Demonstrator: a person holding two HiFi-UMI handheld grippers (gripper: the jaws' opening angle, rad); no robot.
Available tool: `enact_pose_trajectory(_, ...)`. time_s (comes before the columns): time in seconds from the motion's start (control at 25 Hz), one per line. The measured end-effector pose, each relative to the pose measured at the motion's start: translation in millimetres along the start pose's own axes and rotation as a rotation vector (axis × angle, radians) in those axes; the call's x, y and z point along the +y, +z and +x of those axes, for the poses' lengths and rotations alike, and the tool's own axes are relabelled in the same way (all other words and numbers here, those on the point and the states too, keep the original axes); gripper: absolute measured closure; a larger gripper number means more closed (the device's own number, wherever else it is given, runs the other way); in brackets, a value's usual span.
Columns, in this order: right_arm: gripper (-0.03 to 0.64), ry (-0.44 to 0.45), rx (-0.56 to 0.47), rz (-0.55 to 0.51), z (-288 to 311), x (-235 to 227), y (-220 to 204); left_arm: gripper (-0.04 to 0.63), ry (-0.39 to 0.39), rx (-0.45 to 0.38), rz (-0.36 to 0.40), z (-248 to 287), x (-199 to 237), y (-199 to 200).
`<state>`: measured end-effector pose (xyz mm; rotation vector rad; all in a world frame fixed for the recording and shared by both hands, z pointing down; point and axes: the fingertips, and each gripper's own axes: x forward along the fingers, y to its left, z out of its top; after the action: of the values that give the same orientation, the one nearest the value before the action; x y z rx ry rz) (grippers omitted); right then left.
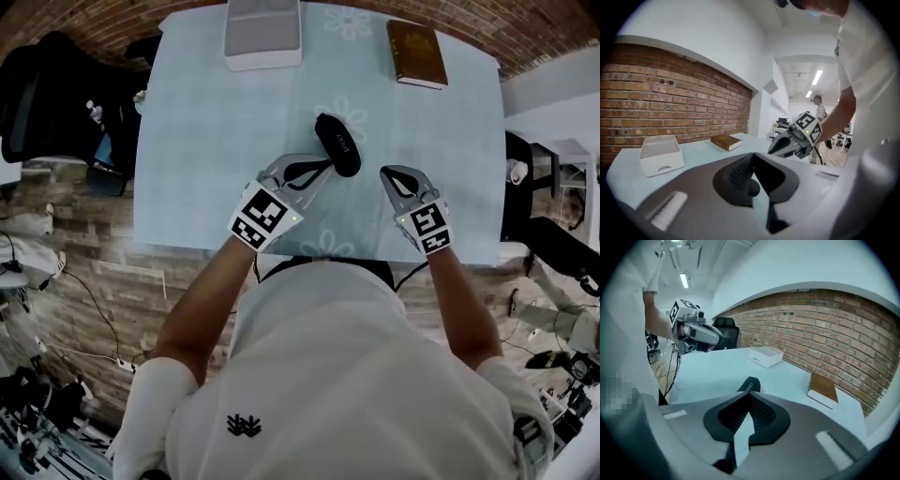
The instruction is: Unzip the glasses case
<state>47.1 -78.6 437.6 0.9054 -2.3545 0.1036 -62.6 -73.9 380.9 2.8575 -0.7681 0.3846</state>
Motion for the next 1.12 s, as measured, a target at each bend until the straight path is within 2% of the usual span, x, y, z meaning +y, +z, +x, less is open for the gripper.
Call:
enact_pose_trajectory(0.28,0.615,0.001,-0.091,0.067,-40,37,31,0.545,0.037,-0.056,-0.073,-47,-14,21)
enact_pose_trajectory(0.52,0.615,0.008,-0.136,0.062,-63,57,52,0.544,0.055,-0.065,-0.130,-75,-24,28)
enact_pose_trajectory(1.12,0.615,0.045,-0.151,0.028,-73,81,74,0.544,0.083,-0.067,-0.167,-106,-35,22)
